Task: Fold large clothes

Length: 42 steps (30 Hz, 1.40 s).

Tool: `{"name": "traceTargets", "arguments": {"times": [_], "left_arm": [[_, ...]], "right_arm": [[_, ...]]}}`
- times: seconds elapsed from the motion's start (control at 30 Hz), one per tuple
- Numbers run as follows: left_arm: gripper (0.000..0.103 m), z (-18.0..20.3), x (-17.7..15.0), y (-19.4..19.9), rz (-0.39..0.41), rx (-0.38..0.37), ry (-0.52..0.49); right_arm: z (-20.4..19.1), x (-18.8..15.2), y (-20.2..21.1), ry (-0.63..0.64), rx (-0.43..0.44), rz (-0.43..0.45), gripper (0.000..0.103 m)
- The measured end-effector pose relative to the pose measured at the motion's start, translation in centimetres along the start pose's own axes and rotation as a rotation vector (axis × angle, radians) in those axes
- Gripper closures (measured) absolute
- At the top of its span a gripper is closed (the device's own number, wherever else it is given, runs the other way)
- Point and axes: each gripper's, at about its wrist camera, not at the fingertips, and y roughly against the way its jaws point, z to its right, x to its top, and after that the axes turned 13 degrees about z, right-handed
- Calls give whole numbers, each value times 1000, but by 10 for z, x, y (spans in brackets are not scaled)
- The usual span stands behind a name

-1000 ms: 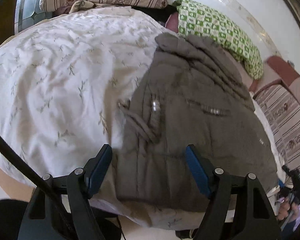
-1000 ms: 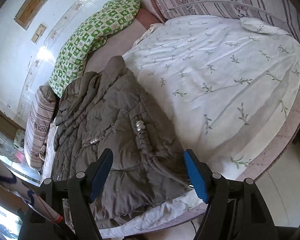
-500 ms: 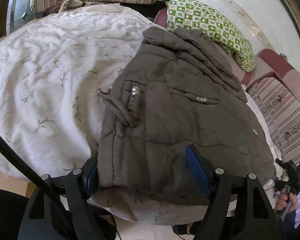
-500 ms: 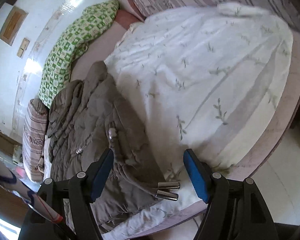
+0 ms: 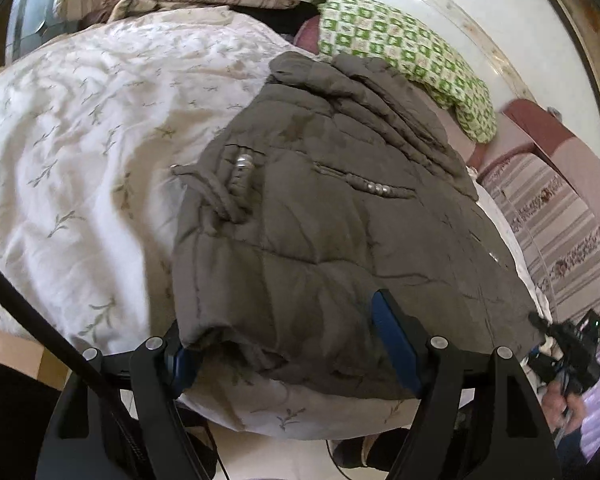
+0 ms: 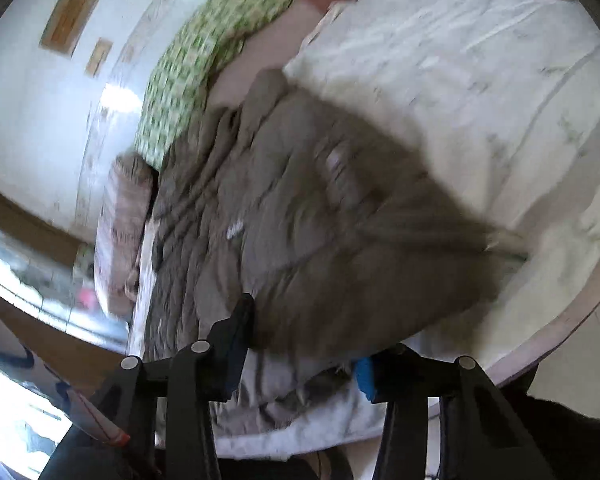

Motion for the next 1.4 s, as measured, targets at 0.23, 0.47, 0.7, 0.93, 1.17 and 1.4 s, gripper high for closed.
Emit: {"name": "traceTargets", "arguments": {"times": [0.23, 0.47, 0.7, 0.93, 1.17, 1.4], "left_arm": [[40, 8, 0, -4, 34, 46, -63], [47, 7, 2, -5, 64, 83, -75], [55, 9, 3, -6, 81, 96, -80], [65, 10, 2, -7, 83, 122, -103], [57, 14, -1, -13, 82, 172, -146], [81, 25, 0, -6, 122, 153, -214]], "right_arm": [[-13, -13, -8, 115, -87, -15, 67], [-12, -16, -11, 157, -109, 8, 66], [-10, -17, -11, 149, -101, 16, 66], [-8, -17, -8, 134, -85, 26, 66], [-8, -16, -7, 129, -88, 25, 68], [-34, -16, 1, 274, -102, 68, 85]]}}
